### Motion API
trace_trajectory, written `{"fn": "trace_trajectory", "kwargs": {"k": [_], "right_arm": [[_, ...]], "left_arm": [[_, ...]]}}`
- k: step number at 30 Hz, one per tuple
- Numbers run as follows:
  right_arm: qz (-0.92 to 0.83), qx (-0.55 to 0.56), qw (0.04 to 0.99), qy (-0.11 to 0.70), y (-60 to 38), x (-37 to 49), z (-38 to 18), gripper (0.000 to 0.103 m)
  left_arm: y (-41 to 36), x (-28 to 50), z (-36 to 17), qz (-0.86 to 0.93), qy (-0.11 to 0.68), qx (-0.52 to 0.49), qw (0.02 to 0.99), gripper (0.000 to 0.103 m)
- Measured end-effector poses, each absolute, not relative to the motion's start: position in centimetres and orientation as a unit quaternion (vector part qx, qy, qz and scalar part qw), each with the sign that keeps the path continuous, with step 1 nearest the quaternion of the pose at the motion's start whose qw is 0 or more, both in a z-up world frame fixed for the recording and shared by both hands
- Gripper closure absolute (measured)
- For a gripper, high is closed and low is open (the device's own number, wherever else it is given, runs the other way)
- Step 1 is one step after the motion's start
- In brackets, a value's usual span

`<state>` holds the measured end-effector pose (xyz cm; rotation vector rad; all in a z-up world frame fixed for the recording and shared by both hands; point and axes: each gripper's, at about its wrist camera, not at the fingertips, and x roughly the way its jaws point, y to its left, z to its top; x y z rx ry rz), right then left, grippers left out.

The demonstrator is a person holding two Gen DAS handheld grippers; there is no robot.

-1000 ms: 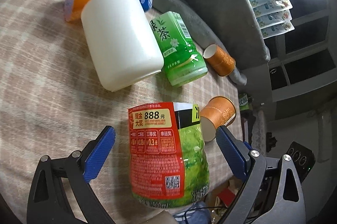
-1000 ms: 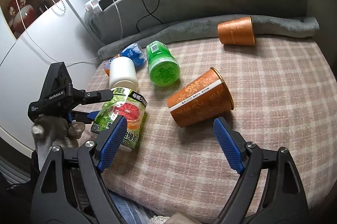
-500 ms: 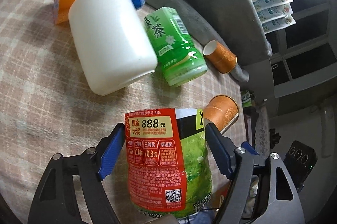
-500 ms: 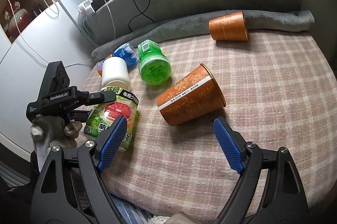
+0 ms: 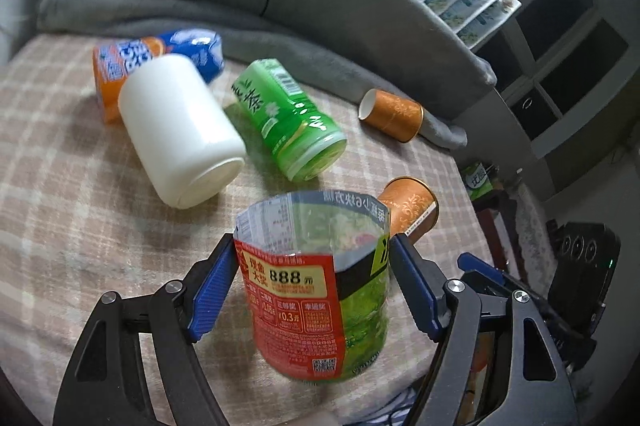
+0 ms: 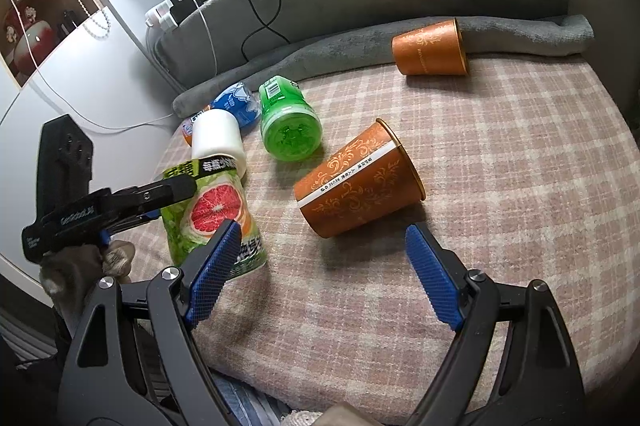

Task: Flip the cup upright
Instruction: 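Steady the green cup upright with the left gripper, then open it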

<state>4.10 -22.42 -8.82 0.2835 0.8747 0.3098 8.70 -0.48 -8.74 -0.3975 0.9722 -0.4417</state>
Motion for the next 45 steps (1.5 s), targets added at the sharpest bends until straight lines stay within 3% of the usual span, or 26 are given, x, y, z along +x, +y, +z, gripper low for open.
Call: {"fn": "trace_trajectory", "kwargs": {"k": [15,45], "right_arm": [[0.147,0.139,0.885,0.418,-22.8,3.9,-8.6,0.016],[0.132,0.140,0.893,0.406,-23.6,2.9,-7.9,0.016]], "left_arm": [[-3.9,5.8,-7.0,-0.199,0.406,-0.078,0.889,0.030],[-6.1,3.3,-7.3,-0.212,0.393,-0.030,0.894,0.030]]}}
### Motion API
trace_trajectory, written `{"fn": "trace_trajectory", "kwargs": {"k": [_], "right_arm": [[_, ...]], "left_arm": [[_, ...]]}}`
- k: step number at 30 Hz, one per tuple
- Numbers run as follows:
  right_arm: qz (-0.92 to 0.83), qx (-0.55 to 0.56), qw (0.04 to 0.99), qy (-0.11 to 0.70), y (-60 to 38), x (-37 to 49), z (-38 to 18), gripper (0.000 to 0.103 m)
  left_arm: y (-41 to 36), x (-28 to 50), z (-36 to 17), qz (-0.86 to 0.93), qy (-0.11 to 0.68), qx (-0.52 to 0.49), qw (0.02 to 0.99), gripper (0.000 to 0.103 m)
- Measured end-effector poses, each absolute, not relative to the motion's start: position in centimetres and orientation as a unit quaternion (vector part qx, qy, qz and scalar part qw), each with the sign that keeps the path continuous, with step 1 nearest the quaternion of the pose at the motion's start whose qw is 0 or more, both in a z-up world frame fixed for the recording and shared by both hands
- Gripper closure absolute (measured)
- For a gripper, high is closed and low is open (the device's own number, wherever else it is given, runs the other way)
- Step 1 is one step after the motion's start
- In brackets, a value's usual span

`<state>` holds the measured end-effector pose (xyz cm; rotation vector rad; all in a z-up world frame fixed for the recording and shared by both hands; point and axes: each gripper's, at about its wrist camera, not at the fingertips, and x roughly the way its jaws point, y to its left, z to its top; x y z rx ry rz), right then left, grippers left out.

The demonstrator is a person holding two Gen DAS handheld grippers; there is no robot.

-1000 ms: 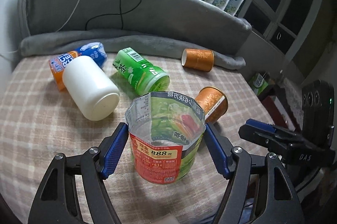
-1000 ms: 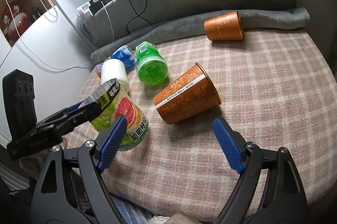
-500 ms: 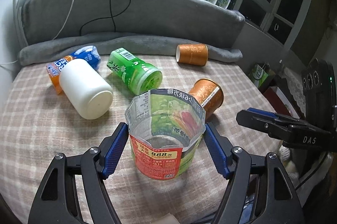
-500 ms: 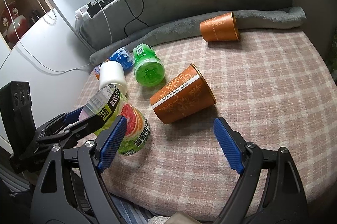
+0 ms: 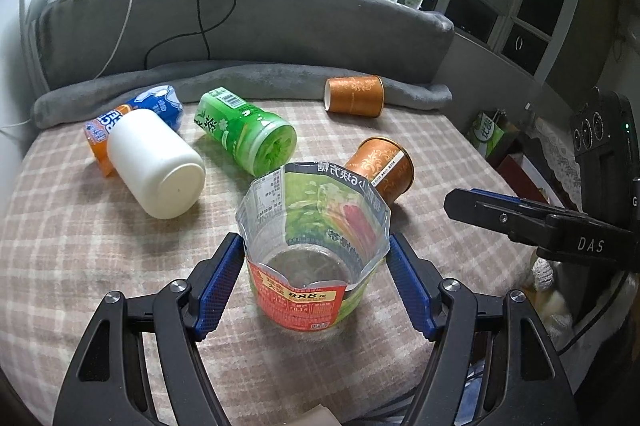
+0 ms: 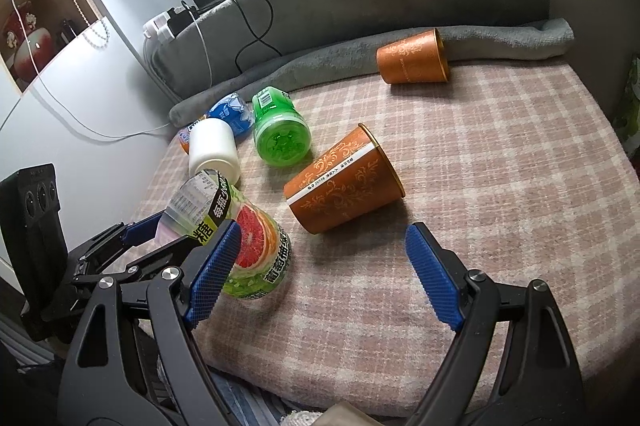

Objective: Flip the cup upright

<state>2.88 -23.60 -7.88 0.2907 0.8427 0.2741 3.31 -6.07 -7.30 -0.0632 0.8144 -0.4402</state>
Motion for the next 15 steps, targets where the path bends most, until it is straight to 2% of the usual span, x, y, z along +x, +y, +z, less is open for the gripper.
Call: {"fn": "trace_trajectory", "kwargs": {"k": [6,10,15], "right_arm": [[0.132,0.140,0.894,0.404,-23.55,2.70,-7.78,0.016],[0.131,0.138,0.896,0.402,-23.50,2.47,-7.61,0.016],[0.128,0.136,0.898,0.397,-23.57,2.25,-7.38,0.016]], "left_arm": [[-6.03,3.03,-7.35,-0.214,0.392,-0.027,0.894,0.029],[-6.05,2.83,-7.27,-0.218,0.392,-0.031,0.893,0.022],[-6.30,2.29,-6.83,-0.217,0.383,-0.021,0.898,0.022]]}}
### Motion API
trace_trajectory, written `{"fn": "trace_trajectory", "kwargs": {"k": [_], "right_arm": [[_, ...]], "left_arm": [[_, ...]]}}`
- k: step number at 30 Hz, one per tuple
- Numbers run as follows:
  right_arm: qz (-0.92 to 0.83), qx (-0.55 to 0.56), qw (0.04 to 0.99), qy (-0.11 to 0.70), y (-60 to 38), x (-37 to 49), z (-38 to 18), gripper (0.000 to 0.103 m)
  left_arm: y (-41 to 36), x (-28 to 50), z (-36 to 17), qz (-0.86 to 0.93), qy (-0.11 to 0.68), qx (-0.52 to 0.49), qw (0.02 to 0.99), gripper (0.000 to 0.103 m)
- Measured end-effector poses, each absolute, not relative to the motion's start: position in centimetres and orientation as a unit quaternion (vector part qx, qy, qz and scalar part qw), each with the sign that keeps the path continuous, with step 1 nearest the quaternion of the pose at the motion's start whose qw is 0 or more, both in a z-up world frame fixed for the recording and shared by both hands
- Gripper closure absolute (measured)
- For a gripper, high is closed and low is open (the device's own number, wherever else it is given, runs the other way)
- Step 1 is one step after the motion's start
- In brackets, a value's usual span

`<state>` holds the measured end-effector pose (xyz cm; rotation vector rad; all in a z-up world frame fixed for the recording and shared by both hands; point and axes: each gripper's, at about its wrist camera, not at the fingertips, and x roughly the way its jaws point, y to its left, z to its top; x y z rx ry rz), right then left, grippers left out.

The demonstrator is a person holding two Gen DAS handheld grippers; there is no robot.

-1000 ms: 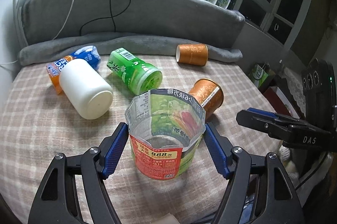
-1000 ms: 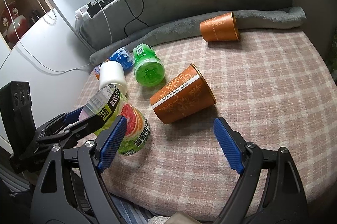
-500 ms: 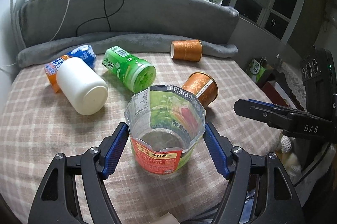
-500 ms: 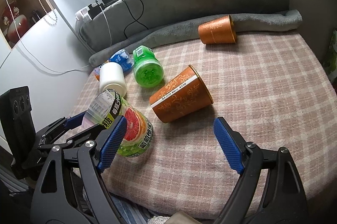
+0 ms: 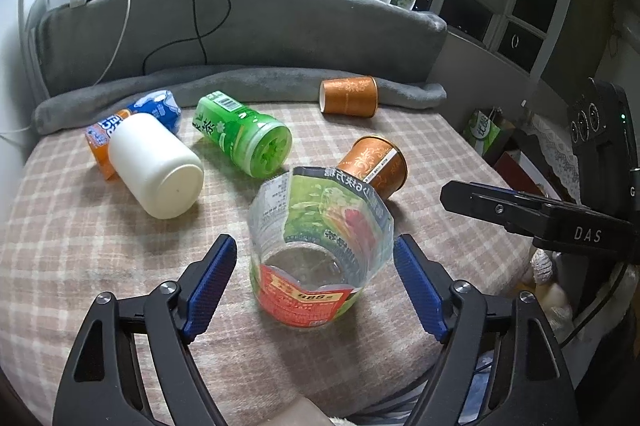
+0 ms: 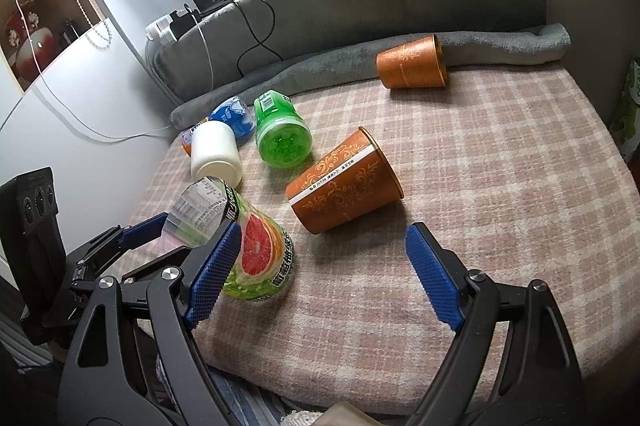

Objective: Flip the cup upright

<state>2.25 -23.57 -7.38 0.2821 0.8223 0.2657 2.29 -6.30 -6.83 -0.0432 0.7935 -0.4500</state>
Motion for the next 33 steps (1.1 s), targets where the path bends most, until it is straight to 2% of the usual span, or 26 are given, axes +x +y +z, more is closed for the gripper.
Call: {"fn": "trace_trajectory", "kwargs": {"k": [16,33], "right_arm": [[0.119,0.113,0.917,0.364,-23.1,1.0,-6.0,0.016],[0.036,0.019,0.967,0.253,-20.9,-1.4,-3.1,0.016]], "left_arm": [[-4.5,-0.6,-4.3,-0.203,0.333,-0.015,0.921,0.022],[0.0,-2.8,-1.0,-0.059,0.208,-0.018,0.976,0.022]]}}
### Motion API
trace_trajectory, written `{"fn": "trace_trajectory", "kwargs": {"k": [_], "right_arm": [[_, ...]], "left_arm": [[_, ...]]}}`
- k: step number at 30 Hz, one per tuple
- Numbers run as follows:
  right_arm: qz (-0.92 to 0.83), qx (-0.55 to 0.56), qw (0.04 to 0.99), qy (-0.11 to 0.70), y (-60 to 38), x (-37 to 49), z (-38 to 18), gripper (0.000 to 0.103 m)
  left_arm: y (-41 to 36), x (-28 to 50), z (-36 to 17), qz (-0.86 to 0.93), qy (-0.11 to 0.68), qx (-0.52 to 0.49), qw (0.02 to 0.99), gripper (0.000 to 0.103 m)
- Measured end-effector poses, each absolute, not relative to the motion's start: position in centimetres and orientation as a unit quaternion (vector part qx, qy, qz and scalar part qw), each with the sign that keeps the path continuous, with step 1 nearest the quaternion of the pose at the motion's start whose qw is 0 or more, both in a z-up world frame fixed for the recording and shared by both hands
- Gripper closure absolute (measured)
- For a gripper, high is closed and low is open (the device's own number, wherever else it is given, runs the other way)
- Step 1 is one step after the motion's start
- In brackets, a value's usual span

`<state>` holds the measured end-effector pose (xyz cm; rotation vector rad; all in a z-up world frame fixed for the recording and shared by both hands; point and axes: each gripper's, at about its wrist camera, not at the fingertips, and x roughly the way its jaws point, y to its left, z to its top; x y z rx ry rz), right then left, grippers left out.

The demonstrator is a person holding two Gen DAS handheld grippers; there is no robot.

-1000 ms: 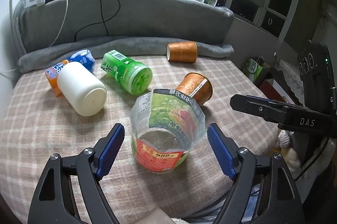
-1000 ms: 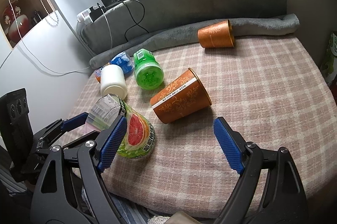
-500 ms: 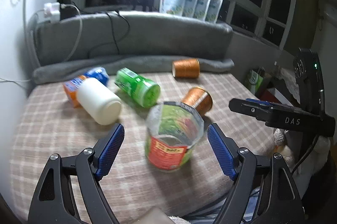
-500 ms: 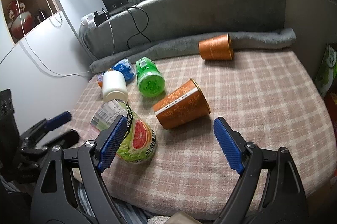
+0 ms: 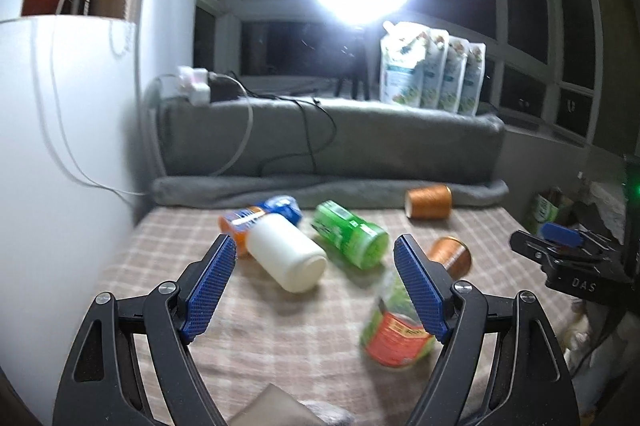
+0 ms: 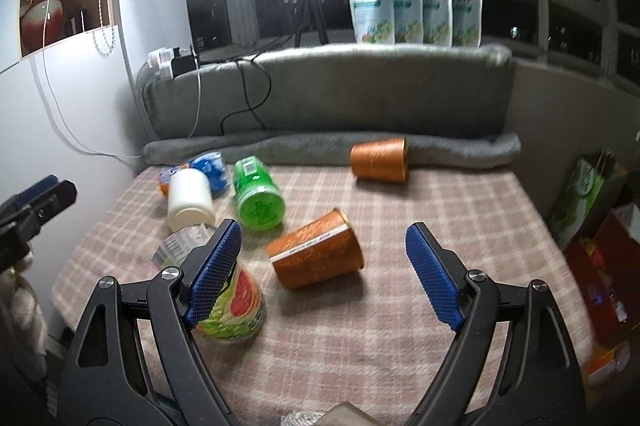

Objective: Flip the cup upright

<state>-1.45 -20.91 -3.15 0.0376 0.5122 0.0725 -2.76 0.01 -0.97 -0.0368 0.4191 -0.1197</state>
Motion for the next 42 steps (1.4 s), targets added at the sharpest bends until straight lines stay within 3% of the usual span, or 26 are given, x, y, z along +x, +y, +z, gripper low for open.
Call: {"fn": "trace_trajectory", "kwargs": {"k": [3,9,10,42], "right_arm": [[0.024,0.016,0.972,0.235,-20.9,-1.9,-2.8,0.008],[-0.011,-0.008,0.980,0.197,-20.6,-2.5,-2.1,0.005],[-0.013,-0.009,0.981,0.194,-20.6,-2.6,-2.0,0.000],[-0.021,-0.007,0.983,0.183,-20.6,-2.8,-1.7,0.000]], "left_arm": [[0.2,-2.9,-0.9,-0.054,0.204,-0.021,0.977,0.022],[0.6,-3.0,-0.9,-0.048,0.203,-0.030,0.978,0.021],[0.6,-3.0,-0.9,-0.048,0.204,-0.031,0.977,0.021],[0.6,-2.7,-1.1,-0.052,0.213,-0.034,0.975,0.019]]}}
